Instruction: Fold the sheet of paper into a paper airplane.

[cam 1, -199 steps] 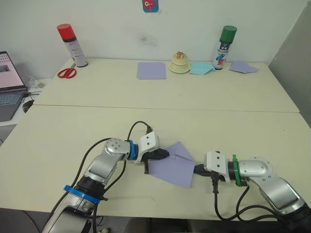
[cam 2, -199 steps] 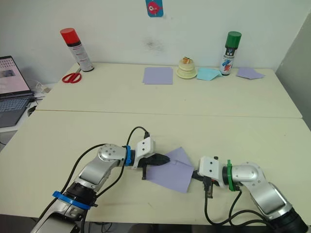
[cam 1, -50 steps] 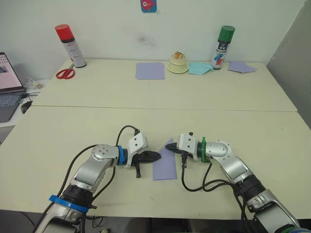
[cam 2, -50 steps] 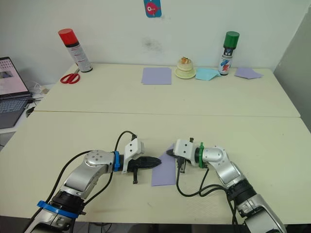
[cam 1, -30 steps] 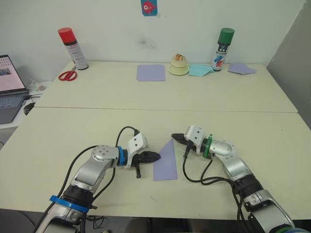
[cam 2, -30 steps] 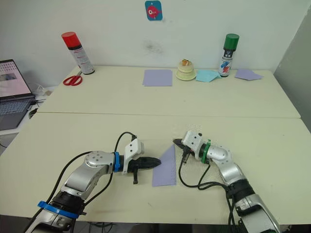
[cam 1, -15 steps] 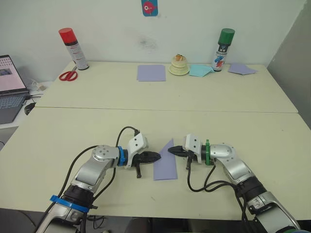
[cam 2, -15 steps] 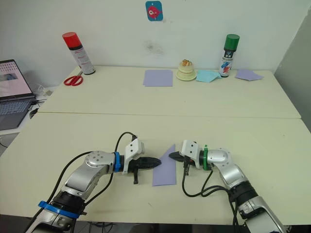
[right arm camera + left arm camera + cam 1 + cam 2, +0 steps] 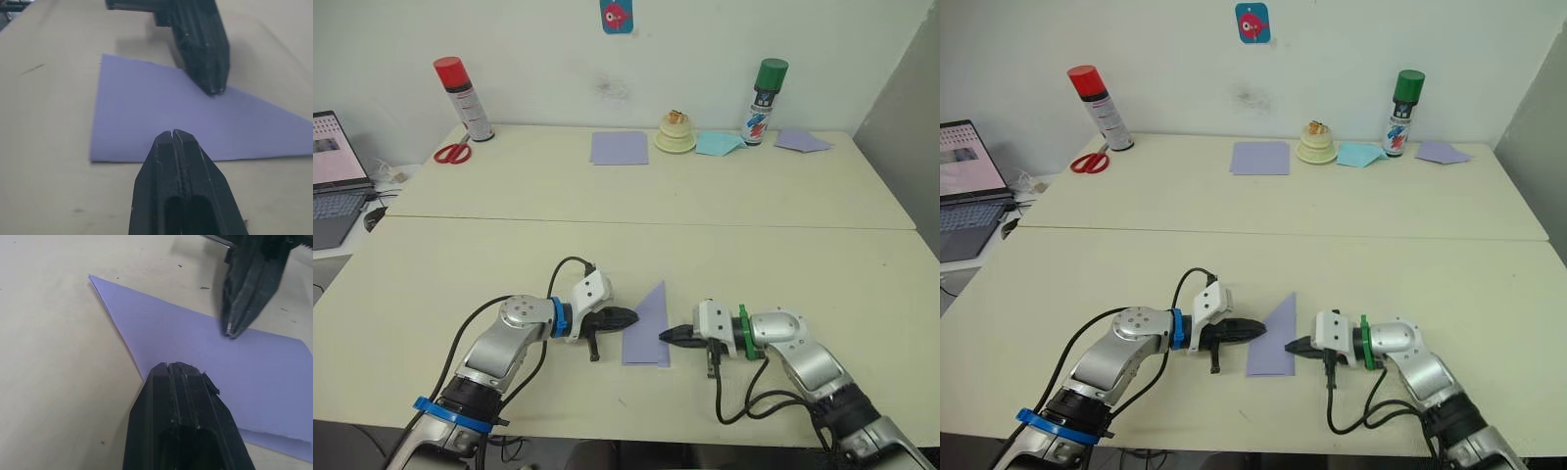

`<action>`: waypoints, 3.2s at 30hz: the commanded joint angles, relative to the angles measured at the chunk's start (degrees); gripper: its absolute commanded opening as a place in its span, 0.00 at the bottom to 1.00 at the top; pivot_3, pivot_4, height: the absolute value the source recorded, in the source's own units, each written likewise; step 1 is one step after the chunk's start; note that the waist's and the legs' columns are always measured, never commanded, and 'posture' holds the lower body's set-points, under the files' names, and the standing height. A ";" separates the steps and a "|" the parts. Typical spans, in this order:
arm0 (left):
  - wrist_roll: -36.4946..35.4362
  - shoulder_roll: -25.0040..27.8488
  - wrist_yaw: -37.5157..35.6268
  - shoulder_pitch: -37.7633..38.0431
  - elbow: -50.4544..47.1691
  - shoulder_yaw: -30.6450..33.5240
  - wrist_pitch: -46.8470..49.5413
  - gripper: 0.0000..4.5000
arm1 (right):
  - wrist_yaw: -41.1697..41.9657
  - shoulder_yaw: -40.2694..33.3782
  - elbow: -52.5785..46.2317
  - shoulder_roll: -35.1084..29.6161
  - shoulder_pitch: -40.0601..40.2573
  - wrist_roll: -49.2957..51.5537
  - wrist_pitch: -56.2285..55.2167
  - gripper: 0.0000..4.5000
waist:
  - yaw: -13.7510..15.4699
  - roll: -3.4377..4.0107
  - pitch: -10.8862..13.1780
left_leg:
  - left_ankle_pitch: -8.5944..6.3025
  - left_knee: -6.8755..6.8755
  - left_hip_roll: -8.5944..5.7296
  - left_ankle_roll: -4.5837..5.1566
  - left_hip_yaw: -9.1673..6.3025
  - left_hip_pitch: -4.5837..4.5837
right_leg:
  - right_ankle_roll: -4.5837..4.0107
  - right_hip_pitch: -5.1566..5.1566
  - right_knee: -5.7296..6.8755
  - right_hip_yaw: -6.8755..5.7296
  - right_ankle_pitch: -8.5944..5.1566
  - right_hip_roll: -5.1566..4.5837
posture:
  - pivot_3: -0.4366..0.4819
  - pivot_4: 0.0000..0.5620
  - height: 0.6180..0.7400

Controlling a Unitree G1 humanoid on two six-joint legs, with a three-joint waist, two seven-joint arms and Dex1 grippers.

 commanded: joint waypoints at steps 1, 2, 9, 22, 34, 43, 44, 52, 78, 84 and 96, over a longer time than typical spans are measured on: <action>2.66 0.58 0.42 1.27 2.14 -2.12 1.60 0.01 | 3.15 5.03 -2.11 -2.02 4.54 -1.26 2.74 0.00 | 0.01 -0.01 -0.01 | 0.00 0.00 0.00 0.00 0.00 0.01 | 0.06 0.02 -0.01 0.00 -0.04 -0.01 | 0.48 0.27 1.00; 2.70 0.56 0.43 1.25 2.20 -2.16 1.55 0.01 | 3.14 5.14 -3.04 -2.35 5.16 -1.20 3.06 0.00 | 0.01 -0.01 -0.01 | 0.00 -0.01 0.00 0.00 -0.02 0.01 | 0.14 0.05 -0.05 -0.01 -0.08 -0.01 | 0.48 0.27 1.00; 2.74 0.51 0.46 1.06 2.67 -2.42 1.33 0.01 | 2.54 5.29 -7.26 -3.08 5.58 -0.66 4.97 0.00 | 0.02 -0.02 -0.02 | 0.00 -0.03 0.01 -0.01 -0.06 0.03 | 0.16 0.12 -0.14 -0.04 -0.11 -0.04 | 0.48 0.27 1.00; 0.42 2.86 -1.80 -1.46 -3.51 0.27 -0.73 0.01 | -5.36 -5.79 -20.94 -1.99 -3.02 7.44 19.19 0.00 | 0.05 -0.08 0.32 | 0.00 -0.01 0.03 -0.02 -0.06 -0.39 | 0.12 -0.33 -0.12 -0.03 -0.09 -0.14 | 0.48 0.27 1.00; -3.30 12.87 -12.00 -7.05 -11.21 6.59 -9.56 0.16 | -6.24 -11.79 -31.62 -8.39 -5.90 13.80 31.61 0.13 | 0.02 -0.15 0.78 | 0.02 0.06 0.02 -0.04 0.02 -1.37 | -0.14 -1.38 0.05 -0.01 0.07 -0.16 | 0.48 0.27 1.00; 1.26 12.98 -22.25 -7.17 0.13 2.84 -32.30 0.77 | -3.24 -14.51 -36.71 -16.09 -9.00 22.09 40.52 0.75 | 0.10 -0.17 1.08 | 0.02 0.09 0.02 -0.02 0.00 -1.47 | -0.15 -1.41 0.07 -0.13 0.07 -0.15 | 0.48 0.27 1.00; 2.54 12.07 -22.29 -8.12 2.80 2.05 -35.28 0.84 | -3.63 -14.61 -37.19 -16.25 -8.92 22.70 41.10 0.75 | 0.10 -0.17 1.08 | 0.02 0.10 0.02 -0.02 0.01 -1.48 | -0.15 -1.41 0.06 -0.14 0.07 -0.15 | 0.48 0.27 1.00; 8.15 2.44 -17.83 -18.55 19.90 -0.22 -50.61 0.84 | -5.50 -15.35 -40.80 -18.03 -4.96 24.21 42.36 0.75 | 0.33 -0.44 1.25 | 0.03 0.37 -0.10 -0.01 0.00 -1.84 | -0.13 -1.57 0.12 -0.29 0.09 -0.11 | 0.48 0.27 1.00; 23.22 -2.54 -8.48 -22.37 7.22 -6.57 -34.17 0.00 | -9.69 -20.52 -41.65 -20.68 1.47 22.34 37.96 0.75 | 0.15 -0.51 1.28 | 0.03 1.10 -0.13 0.05 0.03 -1.96 | 0.15 -1.44 0.28 -0.22 0.29 0.04 | 0.48 0.27 1.00; 27.43 -4.22 -9.84 -23.71 3.56 -10.47 -17.56 0.00 | -9.53 -20.97 -39.59 -21.78 2.93 19.95 34.38 0.75 | 0.10 -0.51 1.28 | 0.03 1.09 -0.11 0.05 0.08 -1.94 | 0.16 -1.42 0.28 -0.23 0.29 0.08 | 0.48 0.27 1.00; 21.65 -0.79 -13.38 -23.42 -4.54 -7.28 -4.96 0.44 | -16.30 -14.03 -41.64 -18.12 10.07 9.81 27.89 0.75 | -0.03 -0.52 1.29 | 0.04 1.09 -0.04 0.03 0.06 -1.95 | 0.15 -1.44 0.29 -0.21 0.30 0.07 | 0.48 0.27 1.00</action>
